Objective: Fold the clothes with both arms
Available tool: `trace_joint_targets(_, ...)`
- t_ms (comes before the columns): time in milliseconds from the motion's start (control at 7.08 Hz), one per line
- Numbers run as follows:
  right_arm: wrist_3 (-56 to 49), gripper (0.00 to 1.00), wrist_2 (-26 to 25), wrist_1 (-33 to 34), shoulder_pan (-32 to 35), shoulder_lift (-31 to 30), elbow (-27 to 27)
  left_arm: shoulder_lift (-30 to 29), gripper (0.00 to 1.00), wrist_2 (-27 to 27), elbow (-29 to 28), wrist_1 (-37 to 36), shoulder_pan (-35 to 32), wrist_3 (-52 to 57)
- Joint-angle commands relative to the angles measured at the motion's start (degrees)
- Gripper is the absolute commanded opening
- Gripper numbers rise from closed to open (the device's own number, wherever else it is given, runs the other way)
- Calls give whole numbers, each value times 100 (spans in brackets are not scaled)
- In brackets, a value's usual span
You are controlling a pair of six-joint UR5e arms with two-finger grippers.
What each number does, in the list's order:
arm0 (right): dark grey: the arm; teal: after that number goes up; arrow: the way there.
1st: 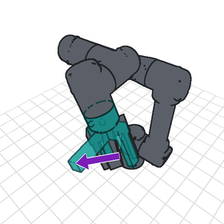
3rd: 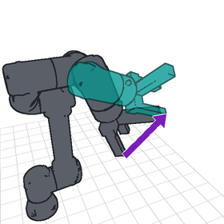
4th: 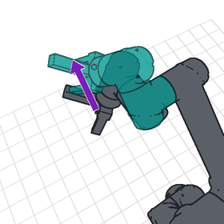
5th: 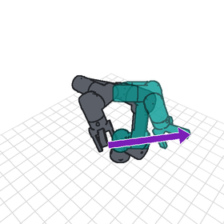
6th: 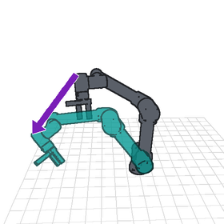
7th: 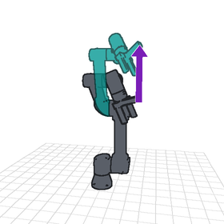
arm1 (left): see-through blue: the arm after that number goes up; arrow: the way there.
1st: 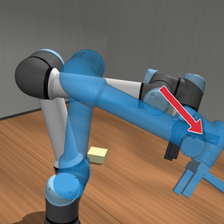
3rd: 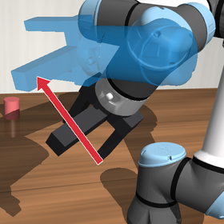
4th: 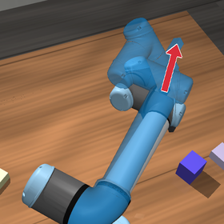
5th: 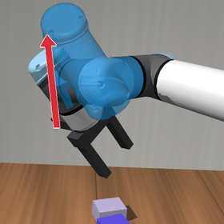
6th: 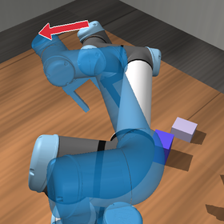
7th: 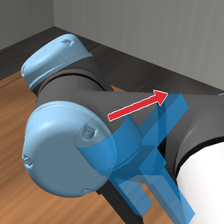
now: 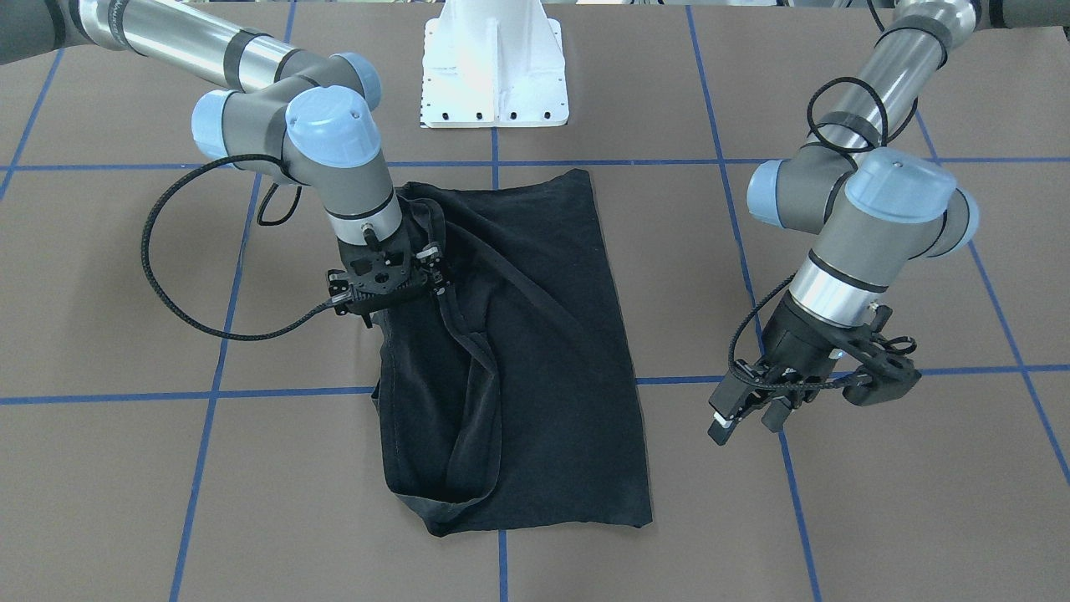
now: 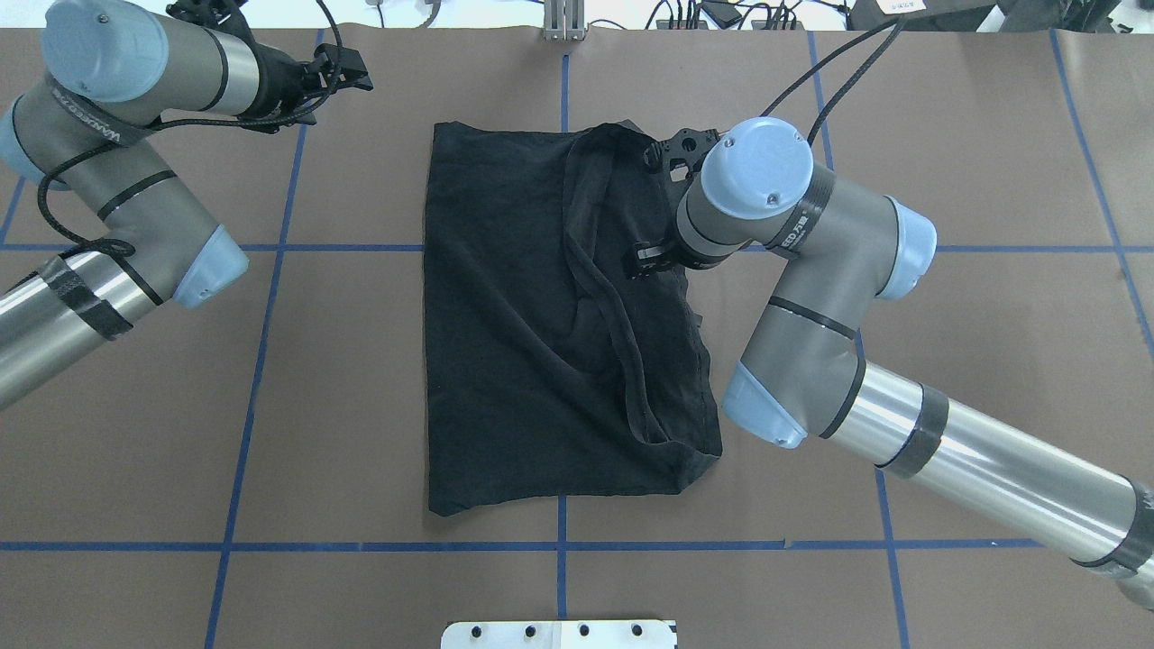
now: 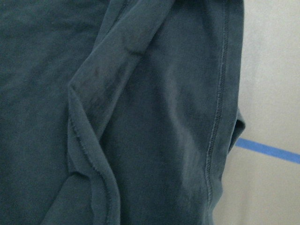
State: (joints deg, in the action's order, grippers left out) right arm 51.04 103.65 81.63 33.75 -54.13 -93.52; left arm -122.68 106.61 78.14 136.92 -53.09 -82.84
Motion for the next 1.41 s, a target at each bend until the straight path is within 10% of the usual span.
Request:
trace_joint_targets(0, 55, 97, -221, 570, -568, -45, -385, -2, 99, 0, 0, 1, 0, -21)
trace_joint_targets(1272, -357, 90, -214, 1294, -608, -675, -543, -28, 99, 0, 18, 10, 26, -48)
